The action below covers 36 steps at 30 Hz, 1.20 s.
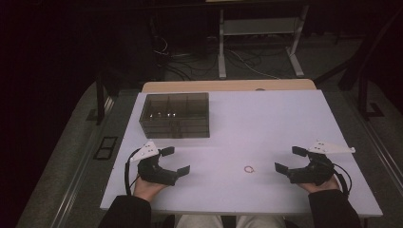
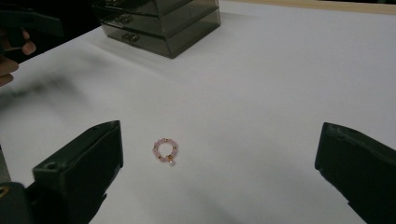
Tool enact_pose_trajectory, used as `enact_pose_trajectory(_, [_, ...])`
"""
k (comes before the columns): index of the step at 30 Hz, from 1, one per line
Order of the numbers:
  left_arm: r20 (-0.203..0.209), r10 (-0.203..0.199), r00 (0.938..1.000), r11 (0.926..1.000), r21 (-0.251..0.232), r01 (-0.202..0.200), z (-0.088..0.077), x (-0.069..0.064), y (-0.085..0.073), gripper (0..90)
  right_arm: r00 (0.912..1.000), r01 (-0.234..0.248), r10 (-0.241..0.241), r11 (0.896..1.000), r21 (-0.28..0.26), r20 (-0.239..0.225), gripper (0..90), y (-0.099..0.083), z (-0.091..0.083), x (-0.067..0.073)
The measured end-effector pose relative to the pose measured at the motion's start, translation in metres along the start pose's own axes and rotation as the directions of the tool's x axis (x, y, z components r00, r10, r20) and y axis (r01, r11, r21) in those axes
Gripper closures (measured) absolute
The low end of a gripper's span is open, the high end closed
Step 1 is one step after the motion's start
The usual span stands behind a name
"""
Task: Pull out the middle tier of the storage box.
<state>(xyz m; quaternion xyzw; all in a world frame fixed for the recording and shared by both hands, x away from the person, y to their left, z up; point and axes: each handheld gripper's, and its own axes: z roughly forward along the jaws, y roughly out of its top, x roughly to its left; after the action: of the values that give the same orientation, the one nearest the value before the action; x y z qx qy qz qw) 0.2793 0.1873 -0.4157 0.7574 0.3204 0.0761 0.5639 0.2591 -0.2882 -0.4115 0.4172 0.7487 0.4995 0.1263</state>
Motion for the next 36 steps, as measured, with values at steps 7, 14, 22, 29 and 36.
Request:
enact_pose_trajectory(7, [-0.004, 0.003, 1.0000, 1.0000, -0.001, -0.003, -0.001, 0.000, 0.000, 0.0, 1.0000, 0.005, -0.005, 1.000, 0.004, 0.004, 0.4, 0.000, -0.001, 0.001])
enact_pose_trajectory(14, [-0.006, -0.005, 1.0000, 1.0000, -0.001, 0.005, -0.003, -0.001, 0.000, 0.0, 1.0000, 0.004, -0.004, 1.000, 0.004, 0.001, 0.4, 0.000, -0.001, 0.000])
enact_pose_trajectory(22, [-0.005, -0.019, 0.9998, 0.9998, 0.007, 0.019, -0.005, -0.004, 0.000, 0.0, 1.0000, 0.004, -0.004, 1.000, 0.009, 0.006, 0.4, -0.001, -0.002, 0.001])
enact_pose_trajectory(29, [-0.016, -0.042, 0.9990, 0.9990, 0.011, 0.043, -0.012, -0.005, 0.003, 0.0, 0.9999, 0.007, -0.007, 1.000, 0.010, 0.008, 0.4, -0.001, -0.002, 0.000])
enact_pose_trajectory(36, [-0.009, -0.050, 0.9987, 0.9980, 0.039, 0.050, -0.013, -0.006, 0.005, 0.0, 0.9998, 0.015, -0.015, 1.000, 0.016, 0.013, 0.4, 0.000, -0.002, 0.001])
